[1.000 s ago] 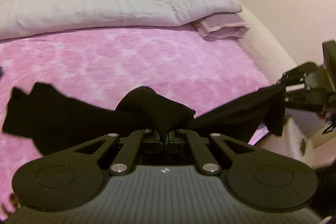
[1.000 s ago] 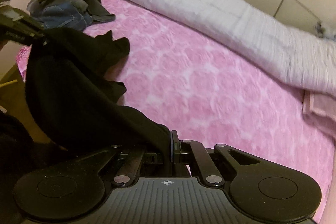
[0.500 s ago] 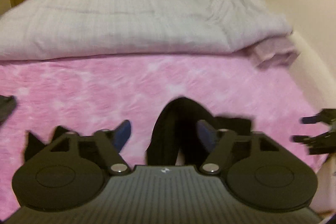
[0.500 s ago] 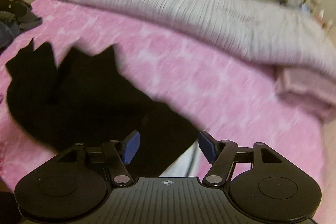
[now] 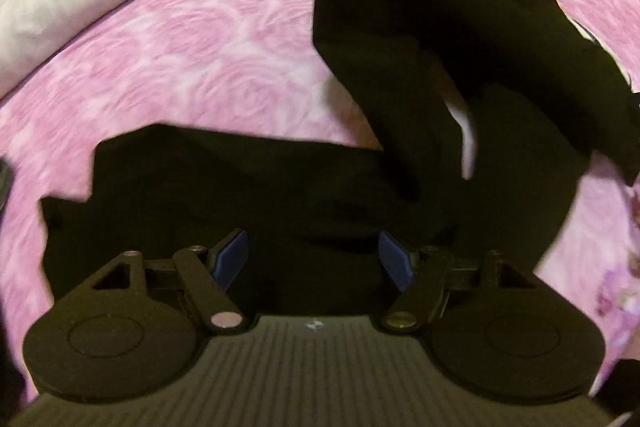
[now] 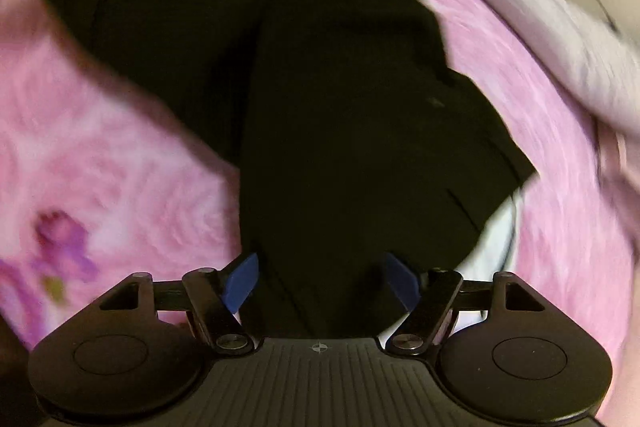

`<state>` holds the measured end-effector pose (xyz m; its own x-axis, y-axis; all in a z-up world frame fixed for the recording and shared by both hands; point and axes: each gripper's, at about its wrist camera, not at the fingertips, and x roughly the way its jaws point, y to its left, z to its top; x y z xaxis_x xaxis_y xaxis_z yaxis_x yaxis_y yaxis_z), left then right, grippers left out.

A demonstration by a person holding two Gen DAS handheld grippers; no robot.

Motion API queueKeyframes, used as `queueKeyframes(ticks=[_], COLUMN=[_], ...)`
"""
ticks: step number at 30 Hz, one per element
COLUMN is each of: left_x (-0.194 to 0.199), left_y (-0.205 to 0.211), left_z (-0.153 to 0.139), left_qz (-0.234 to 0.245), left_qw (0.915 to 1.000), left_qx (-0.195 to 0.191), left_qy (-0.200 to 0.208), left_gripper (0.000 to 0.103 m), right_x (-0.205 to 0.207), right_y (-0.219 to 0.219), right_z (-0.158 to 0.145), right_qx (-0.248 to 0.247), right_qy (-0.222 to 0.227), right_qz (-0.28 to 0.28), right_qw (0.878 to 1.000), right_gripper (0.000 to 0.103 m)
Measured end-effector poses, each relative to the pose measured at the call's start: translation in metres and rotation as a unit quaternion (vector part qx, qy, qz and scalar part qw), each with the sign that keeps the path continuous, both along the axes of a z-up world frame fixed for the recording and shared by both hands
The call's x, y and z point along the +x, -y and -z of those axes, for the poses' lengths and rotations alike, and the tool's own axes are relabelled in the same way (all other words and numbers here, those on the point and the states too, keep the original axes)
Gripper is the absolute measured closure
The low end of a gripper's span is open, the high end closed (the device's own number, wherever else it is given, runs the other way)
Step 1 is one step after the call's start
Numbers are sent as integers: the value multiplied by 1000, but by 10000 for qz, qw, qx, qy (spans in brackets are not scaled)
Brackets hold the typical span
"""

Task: Fold clothes
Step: 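Lift the black trousers off the pile and swing them onto the open bed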

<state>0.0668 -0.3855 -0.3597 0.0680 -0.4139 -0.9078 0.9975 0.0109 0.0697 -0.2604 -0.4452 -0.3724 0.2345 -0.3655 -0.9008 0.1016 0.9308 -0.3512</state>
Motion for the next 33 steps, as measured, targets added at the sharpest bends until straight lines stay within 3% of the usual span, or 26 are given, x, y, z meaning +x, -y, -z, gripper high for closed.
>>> queueKeyframes(ticks=[2, 3, 4, 5, 6, 8, 9, 10, 12, 15, 16, 17, 18, 19, 21, 27, 29, 32, 33], left_x=[-1, -2, -3, -4, -7, -12, -15, -18, -22, -24, -25, -25, -25, -25, -20, 14, 25, 34, 33], left_y=[14, 21, 28, 35, 38, 44, 46, 46, 47, 56, 62, 67, 72, 75, 82, 116, 135, 149, 147], left_z=[16, 20, 24, 26, 22, 14, 9, 0, -14, -14, -8, -2, 1, -4, -21, -81, -91, -103, -104], left_qz=[133, 189, 245, 303, 363, 484, 543, 585, 610, 672, 689, 739, 801, 907, 938, 679, 359, -243, -435], left_qw=[9998, 9996, 9993, 9989, 9987, 9980, 9977, 9974, 9969, 9965, 9965, 9958, 9950, 9943, 9948, 9969, 9975, 9971, 9965], left_qx=[-87, -109, -130, -144, -139, -127, -122, -136, -254, -166, -36, 141, 281, 309, 210, -252, -347, -520, -574], left_qy=[-107, -182, -257, -318, -338, -378, -394, -400, -424, -463, -472, -514, -531, -473, -337, 317, 492, 496, 420], left_gripper=[36, 40, 49, 56, 69, 69, 62, 48, 35, 35, 44, 60, 94, 103, 103, 103, 102, 84, 73], right_x=[-3, -4, -6, -7, -12, -22, -27, -33, -44, -49, -49, -50, -48, -46, -42, 8, 33, 66, 75], right_y=[5, 8, 11, 14, 17, 23, 28, 32, 44, 56, 59, 62, 64, 70, 82, 194, 244, 316, 333], right_z=[6, 9, 12, 15, 4, -21, -37, -54, -91, -133, -143, -153, -164, -174, -196, -232, -224, -185, -165], right_qx=[-28, -38, -49, -59, -45, -15, -12, -11, 35, -140, -192, -244, -314, -382, -515, -704, -705, -575, -668], right_qy=[70, 108, 146, 183, 223, 303, 393, 486, 726, 874, 906, 938, 949, 988, 1069, 1374, 1427, 1385, 1257], right_qz=[110, 171, 232, 293, 396, 607, 761, 918, 1294, 1457, 1499, 1541, 1528, 1477, 1369, 812, 553, 277, 298], right_qw=[9999, 9998, 9996, 9994, 9990, 9977, 9963, 9946, 9889, 9854, 9843, 9833, 9832, 9834, 9834, 9847, 9857, 9883, 9894], right_gripper=[30, 40, 50, 71, 90, 91, 92, 92, 92, 93, 93, 93, 93, 93, 93, 93, 93, 90, 78])
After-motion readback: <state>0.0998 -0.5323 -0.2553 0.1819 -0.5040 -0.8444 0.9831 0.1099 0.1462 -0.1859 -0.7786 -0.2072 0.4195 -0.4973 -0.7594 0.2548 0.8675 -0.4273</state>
